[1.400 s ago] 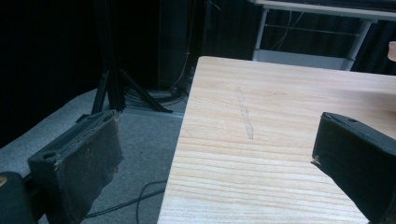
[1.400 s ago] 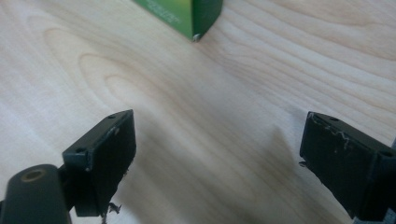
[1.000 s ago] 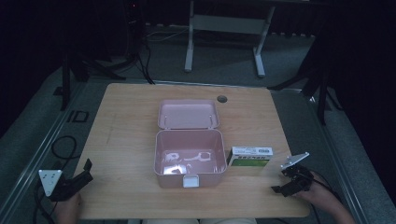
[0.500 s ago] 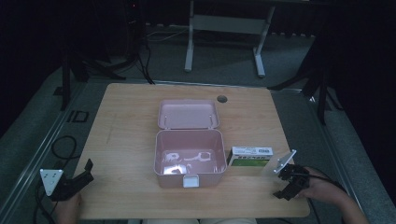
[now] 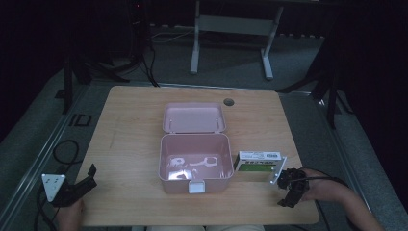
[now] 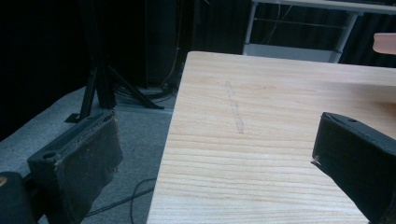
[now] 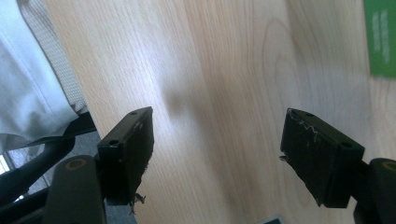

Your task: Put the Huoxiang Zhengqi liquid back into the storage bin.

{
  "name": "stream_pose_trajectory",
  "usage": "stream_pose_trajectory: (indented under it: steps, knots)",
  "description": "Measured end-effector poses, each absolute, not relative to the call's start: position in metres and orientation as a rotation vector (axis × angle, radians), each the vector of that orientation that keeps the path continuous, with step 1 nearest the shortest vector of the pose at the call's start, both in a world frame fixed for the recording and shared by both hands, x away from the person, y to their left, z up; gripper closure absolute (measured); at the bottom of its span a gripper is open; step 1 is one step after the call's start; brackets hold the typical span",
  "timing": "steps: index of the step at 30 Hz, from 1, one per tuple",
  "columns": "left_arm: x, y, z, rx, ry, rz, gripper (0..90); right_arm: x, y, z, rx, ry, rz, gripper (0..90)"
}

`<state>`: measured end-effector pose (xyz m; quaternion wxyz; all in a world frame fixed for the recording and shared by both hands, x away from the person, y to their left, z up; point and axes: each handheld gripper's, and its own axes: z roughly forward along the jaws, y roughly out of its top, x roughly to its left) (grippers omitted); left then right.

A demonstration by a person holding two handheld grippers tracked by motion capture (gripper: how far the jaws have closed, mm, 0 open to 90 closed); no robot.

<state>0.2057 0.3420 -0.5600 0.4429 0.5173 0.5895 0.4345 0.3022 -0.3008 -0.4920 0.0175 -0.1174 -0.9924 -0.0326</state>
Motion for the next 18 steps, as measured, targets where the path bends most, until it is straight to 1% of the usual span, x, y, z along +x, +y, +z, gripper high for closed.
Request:
stream_pose_trajectory:
  steps: [5,13,18]
  knots:
    - [0.206,0.342,-0.56,1.285,1.458,1.071,1.6,0.3,-0.287,-0.487,-0.258,-3.092,-0.06,27.8]
    - [0.206,0.342,-0.56,1.291,1.457,1.067,1.6,0.299,-0.266,-0.475,-0.156,-3.114,-0.056,27.8]
    - [0.206,0.342,-0.56,1.291,1.455,1.066,1.6,0.3,-0.253,-0.463,-0.091,-3.103,-0.077,29.2]
